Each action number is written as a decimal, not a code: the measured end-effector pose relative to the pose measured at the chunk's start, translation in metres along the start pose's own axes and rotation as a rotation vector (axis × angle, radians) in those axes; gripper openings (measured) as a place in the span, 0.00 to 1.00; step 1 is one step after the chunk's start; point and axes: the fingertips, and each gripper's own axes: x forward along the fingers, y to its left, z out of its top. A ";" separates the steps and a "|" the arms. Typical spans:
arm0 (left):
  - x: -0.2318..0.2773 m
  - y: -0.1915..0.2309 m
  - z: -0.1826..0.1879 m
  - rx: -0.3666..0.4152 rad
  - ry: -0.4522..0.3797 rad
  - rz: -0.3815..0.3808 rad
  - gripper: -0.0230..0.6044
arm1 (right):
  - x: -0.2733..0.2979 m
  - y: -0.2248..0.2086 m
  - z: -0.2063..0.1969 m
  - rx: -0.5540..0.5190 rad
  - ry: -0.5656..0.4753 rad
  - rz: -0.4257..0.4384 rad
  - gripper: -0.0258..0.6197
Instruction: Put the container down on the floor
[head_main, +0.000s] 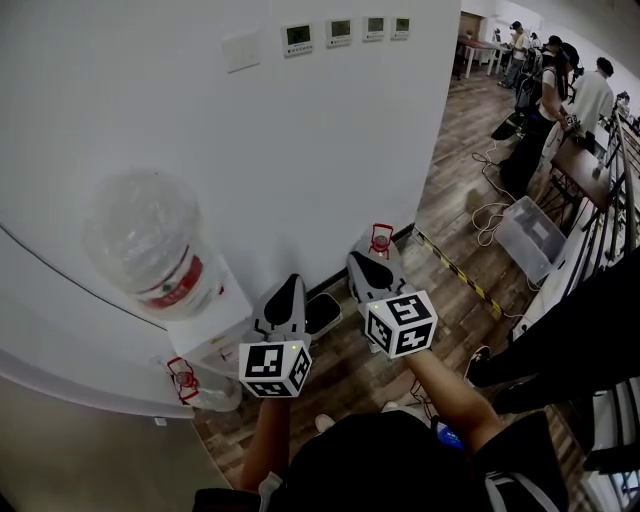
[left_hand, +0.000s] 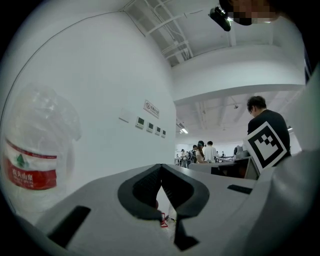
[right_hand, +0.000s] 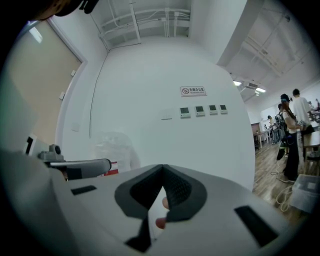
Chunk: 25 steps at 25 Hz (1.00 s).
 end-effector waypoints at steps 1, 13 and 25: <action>0.002 -0.003 0.001 -0.002 -0.001 0.003 0.06 | -0.001 -0.002 0.001 -0.007 0.002 0.003 0.08; 0.012 -0.024 0.007 0.018 -0.009 0.025 0.06 | -0.010 -0.019 0.013 0.005 -0.025 0.033 0.08; 0.014 -0.031 0.004 0.012 -0.005 0.036 0.06 | -0.014 -0.028 0.009 0.023 -0.021 0.034 0.08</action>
